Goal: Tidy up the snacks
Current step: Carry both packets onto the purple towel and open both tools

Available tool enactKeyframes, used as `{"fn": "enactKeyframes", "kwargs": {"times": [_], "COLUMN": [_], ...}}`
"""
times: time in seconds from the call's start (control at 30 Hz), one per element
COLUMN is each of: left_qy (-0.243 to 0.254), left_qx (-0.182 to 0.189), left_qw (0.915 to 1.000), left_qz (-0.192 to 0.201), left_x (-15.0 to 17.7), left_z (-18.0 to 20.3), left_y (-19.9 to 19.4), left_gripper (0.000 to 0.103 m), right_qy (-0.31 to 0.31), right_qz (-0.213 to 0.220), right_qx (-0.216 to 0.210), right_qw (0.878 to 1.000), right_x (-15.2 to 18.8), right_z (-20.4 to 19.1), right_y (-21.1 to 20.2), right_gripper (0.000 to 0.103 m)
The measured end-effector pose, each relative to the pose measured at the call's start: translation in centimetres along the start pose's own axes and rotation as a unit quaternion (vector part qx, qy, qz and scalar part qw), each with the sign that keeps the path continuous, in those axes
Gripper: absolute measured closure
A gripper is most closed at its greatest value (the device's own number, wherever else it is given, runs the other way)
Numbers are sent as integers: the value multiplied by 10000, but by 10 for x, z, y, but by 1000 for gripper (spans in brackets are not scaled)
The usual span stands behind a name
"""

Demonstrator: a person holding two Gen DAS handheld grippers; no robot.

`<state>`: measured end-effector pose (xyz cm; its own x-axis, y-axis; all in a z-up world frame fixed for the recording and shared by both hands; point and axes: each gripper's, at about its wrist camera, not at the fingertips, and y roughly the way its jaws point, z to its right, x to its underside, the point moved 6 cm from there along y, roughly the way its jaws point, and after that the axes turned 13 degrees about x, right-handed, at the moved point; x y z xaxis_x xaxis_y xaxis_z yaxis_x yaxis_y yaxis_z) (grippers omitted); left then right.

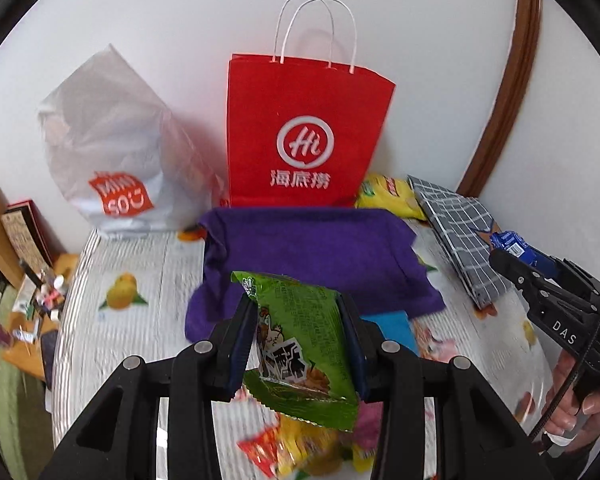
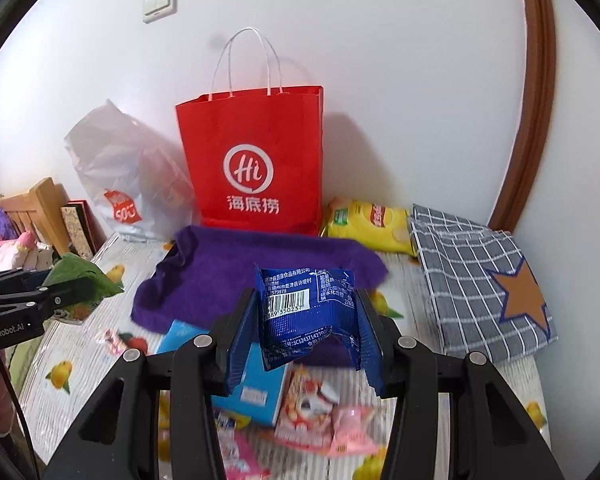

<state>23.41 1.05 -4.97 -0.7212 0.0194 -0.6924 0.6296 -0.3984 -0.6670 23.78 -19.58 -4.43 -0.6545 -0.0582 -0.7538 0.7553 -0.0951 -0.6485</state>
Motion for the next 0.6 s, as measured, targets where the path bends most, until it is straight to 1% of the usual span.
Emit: {"fn": "enactKeyframes", "kwargs": {"times": [0.23, 0.4, 0.53, 0.6], "left_qy": [-50, -143, -222, -227], "left_qx": [-146, -283, -232, -211], "left_qw": [9999, 9995, 9992, 9992], "left_qz": [31, -92, -226, -257], "left_x": [-34, -46, -52, -55], "left_z": [-29, -52, -64, -67], "left_y": [28, 60, 86, 95], "left_gripper": [64, 64, 64, 64], "right_qy": [-45, 15, 98, 103], "right_qz": [-48, -269, -443, -463], "right_qx": [45, 88, 95, 90], "right_qw": [10000, 9996, 9989, 9988], "right_x": [-25, -26, -27, -29], "right_z": [-8, -11, -11, -11], "right_y": [56, 103, 133, 143], "right_gripper": [56, 56, 56, 56]}}
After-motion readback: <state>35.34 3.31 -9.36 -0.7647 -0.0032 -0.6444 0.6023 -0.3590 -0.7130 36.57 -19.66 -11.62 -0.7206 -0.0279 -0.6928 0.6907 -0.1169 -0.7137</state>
